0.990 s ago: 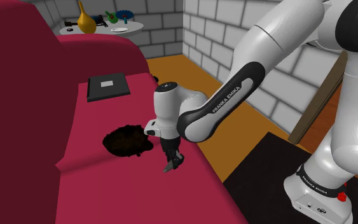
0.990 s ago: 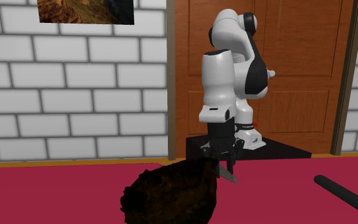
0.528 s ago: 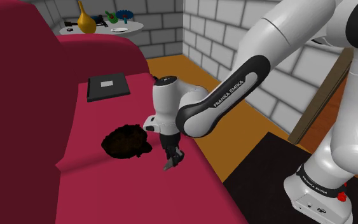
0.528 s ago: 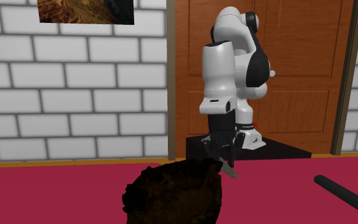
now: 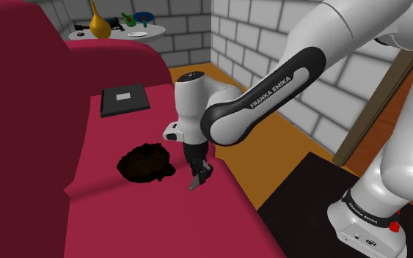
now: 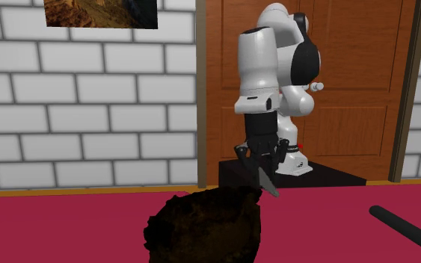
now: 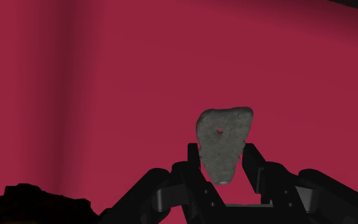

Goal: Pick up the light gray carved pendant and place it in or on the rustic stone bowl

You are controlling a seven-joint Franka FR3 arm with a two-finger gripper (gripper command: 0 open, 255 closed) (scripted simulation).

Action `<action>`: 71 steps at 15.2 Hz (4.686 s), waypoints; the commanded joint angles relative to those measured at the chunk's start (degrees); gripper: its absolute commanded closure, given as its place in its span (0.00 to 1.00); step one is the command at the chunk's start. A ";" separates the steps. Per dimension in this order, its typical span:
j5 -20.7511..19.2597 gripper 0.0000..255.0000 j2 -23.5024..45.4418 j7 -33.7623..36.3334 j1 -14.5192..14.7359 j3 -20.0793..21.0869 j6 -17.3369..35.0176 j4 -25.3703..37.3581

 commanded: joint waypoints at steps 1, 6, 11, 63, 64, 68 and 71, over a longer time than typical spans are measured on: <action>0.83 1.00 -1.07 -0.43 -0.24 0.30 -1.34 0.45; 2.71 1.00 -3.64 -1.52 -0.79 0.79 -4.87 1.89; 4.29 1.00 -5.91 -2.42 -1.21 1.06 -8.49 3.66; -13.97 0.00 32.25 3.59 12.76 -5.33 -24.47 53.87; -13.79 0.00 31.99 3.38 12.94 -5.22 -26.22 55.45; -13.47 0.00 31.82 2.80 13.81 -5.08 -31.50 60.85; -13.47 0.00 31.82 2.80 13.81 -5.08 -31.50 60.85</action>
